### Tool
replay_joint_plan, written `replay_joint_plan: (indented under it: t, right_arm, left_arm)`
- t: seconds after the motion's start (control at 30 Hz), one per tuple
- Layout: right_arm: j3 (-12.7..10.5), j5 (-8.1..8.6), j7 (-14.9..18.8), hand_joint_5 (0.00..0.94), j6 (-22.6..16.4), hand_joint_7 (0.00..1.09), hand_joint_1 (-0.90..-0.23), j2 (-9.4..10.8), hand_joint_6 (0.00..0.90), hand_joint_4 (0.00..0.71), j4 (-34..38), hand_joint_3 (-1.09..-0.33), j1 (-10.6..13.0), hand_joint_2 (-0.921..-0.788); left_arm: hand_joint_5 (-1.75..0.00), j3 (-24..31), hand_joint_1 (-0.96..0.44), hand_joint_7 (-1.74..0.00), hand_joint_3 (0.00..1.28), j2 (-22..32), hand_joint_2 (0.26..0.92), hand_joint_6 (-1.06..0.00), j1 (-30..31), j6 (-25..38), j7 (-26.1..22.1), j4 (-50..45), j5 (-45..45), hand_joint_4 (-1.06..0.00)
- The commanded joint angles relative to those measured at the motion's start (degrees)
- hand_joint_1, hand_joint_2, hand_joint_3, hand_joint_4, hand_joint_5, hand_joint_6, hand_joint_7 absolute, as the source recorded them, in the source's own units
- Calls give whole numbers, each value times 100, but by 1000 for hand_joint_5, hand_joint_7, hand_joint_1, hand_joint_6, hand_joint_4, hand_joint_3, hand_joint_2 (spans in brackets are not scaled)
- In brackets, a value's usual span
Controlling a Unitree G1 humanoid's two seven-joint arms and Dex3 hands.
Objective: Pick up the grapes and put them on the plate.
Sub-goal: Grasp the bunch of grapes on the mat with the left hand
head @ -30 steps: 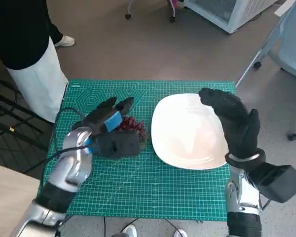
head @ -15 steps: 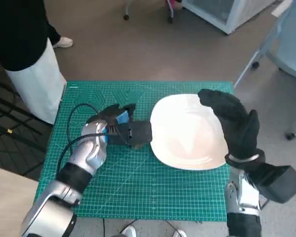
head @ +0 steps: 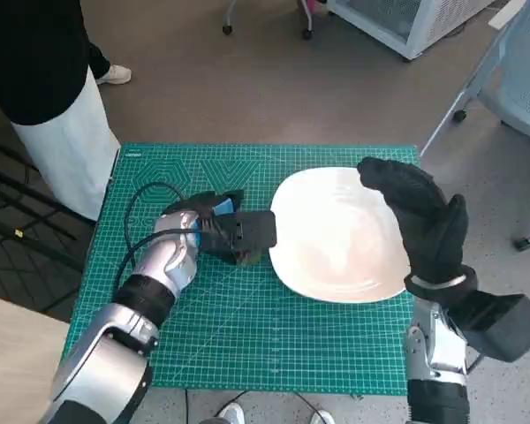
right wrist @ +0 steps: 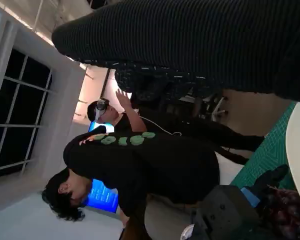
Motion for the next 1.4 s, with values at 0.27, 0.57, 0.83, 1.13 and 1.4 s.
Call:
replay_joint_plan:
  t: [0.27,0.57,0.83,1.13,1.4]
  right_arm:
    - [-24,34,48,1,76,438,-459,-25,-1,197,97,-572,30,-921]
    - [-18,17,42,1,73,438,-461,-26,-1,197,86,-572,22,-921]
    - [-7,14,64,0,57,438,-462,-38,-1,197,56,-572,25,-921]
    - [-7,12,87,0,22,438,-465,-41,-1,197,83,-571,10,-921]
    - [-10,-3,98,0,-18,438,-465,-33,-1,197,104,-571,4,-921]
  left_arm:
    - [1,-77,-517,-1,0,-67,703,-67,-76,-192,104,746,-151,1]
    - [1,-108,-482,-2,0,-116,698,-70,-139,-172,149,979,-206,1]
    - [1,-113,-486,-4,0,-108,688,-77,-138,-204,187,1055,-234,1]
    - [1,-101,-304,-6,3,-92,690,-86,-148,-221,242,1097,-271,1]
    - [0,-139,-29,-10,24,-88,732,-103,-145,-235,315,1147,-250,0]
